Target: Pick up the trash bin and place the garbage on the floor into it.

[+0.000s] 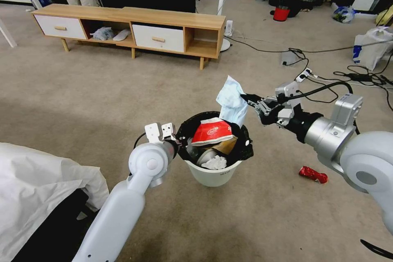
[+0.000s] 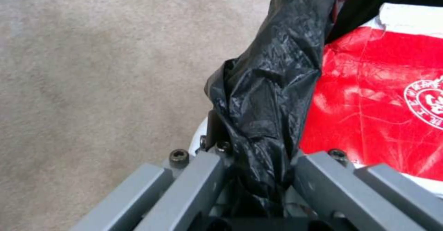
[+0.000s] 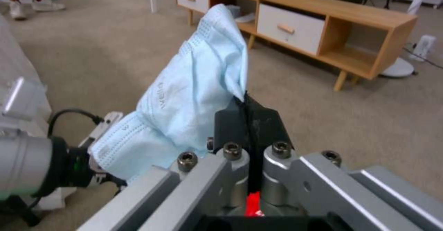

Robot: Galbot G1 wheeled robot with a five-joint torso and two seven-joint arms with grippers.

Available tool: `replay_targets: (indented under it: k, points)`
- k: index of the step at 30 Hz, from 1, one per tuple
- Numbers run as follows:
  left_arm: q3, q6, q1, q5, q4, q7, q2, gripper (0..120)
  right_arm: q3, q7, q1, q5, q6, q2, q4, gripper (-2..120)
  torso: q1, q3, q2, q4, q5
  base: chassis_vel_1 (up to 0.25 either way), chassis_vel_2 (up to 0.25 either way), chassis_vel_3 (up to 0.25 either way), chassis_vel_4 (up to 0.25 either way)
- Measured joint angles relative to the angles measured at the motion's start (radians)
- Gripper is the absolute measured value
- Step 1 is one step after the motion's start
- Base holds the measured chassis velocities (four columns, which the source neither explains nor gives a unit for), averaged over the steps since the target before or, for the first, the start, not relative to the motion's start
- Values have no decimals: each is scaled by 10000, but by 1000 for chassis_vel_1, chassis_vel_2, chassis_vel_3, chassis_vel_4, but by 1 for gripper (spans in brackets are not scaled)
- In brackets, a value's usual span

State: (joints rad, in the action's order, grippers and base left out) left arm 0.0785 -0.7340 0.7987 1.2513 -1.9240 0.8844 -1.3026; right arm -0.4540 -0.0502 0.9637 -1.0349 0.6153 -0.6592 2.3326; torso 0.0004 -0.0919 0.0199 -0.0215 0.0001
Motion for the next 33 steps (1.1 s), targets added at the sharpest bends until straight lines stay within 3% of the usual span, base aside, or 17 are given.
replay_targets:
  k: [33]
  points:
    - [-73, 12, -84, -95, 89, -80, -156, 2, 1119, -23, 143, 271, 66, 206, -771, 0, 0, 0, -1, 1, -1, 0, 0, 0, 0]
